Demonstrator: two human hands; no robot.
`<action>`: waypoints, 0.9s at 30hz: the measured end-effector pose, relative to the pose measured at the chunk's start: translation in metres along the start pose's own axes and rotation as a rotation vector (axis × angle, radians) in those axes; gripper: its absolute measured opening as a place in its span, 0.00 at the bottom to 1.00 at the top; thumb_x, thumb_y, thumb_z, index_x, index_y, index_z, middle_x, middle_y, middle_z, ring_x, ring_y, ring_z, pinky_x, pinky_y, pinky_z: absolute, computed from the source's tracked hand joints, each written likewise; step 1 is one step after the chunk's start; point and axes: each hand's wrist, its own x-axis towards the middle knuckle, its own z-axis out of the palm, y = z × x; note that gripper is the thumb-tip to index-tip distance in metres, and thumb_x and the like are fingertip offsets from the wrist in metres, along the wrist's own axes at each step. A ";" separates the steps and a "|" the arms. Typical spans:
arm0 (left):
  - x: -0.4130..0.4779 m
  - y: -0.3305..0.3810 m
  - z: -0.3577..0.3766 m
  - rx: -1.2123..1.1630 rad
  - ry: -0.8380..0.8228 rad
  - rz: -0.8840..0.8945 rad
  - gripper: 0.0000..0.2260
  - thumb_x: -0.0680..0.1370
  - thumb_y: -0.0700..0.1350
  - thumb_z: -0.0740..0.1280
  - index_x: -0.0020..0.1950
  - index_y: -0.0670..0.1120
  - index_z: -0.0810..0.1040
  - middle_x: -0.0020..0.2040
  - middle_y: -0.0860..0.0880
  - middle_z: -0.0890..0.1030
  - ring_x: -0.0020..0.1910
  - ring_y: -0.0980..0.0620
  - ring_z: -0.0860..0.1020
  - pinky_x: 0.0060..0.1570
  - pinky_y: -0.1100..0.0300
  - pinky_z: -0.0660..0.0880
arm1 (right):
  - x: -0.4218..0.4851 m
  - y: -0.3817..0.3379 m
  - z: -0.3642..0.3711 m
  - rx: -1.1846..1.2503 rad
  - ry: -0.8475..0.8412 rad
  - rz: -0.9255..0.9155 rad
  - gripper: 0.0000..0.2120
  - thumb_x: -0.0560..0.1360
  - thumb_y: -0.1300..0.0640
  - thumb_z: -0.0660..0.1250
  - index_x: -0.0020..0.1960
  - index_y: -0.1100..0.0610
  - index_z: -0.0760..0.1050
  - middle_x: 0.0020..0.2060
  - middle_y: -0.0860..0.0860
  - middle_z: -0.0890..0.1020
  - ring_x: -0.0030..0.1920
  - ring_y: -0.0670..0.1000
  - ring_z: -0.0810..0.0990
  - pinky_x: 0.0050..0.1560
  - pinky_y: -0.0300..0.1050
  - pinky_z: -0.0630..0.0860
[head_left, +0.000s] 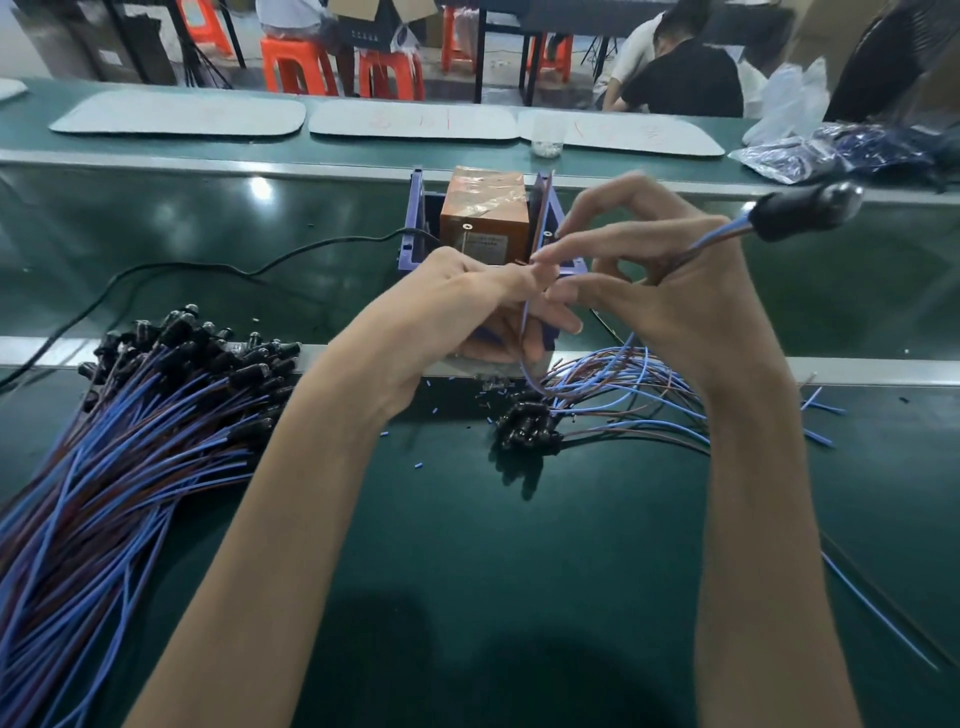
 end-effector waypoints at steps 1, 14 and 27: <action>-0.001 -0.001 -0.002 0.019 -0.015 0.000 0.18 0.81 0.48 0.61 0.38 0.47 0.86 0.28 0.51 0.80 0.30 0.57 0.79 0.34 0.69 0.75 | 0.000 0.000 0.000 -0.011 -0.023 -0.003 0.15 0.68 0.65 0.75 0.52 0.53 0.80 0.47 0.53 0.76 0.32 0.50 0.67 0.36 0.34 0.67; 0.006 -0.012 0.000 -0.106 -0.169 0.032 0.19 0.69 0.61 0.65 0.37 0.48 0.86 0.35 0.46 0.85 0.30 0.56 0.82 0.32 0.67 0.77 | 0.005 0.008 0.012 -0.089 0.031 -0.094 0.07 0.72 0.68 0.70 0.42 0.58 0.81 0.43 0.53 0.80 0.44 0.52 0.79 0.42 0.46 0.74; 0.025 -0.039 -0.006 0.561 0.478 0.936 0.15 0.73 0.37 0.73 0.59 0.41 0.80 0.50 0.46 0.78 0.41 0.53 0.78 0.44 0.63 0.78 | 0.005 0.013 0.006 0.059 0.092 -0.071 0.12 0.69 0.67 0.73 0.42 0.51 0.78 0.39 0.51 0.80 0.34 0.50 0.72 0.36 0.40 0.70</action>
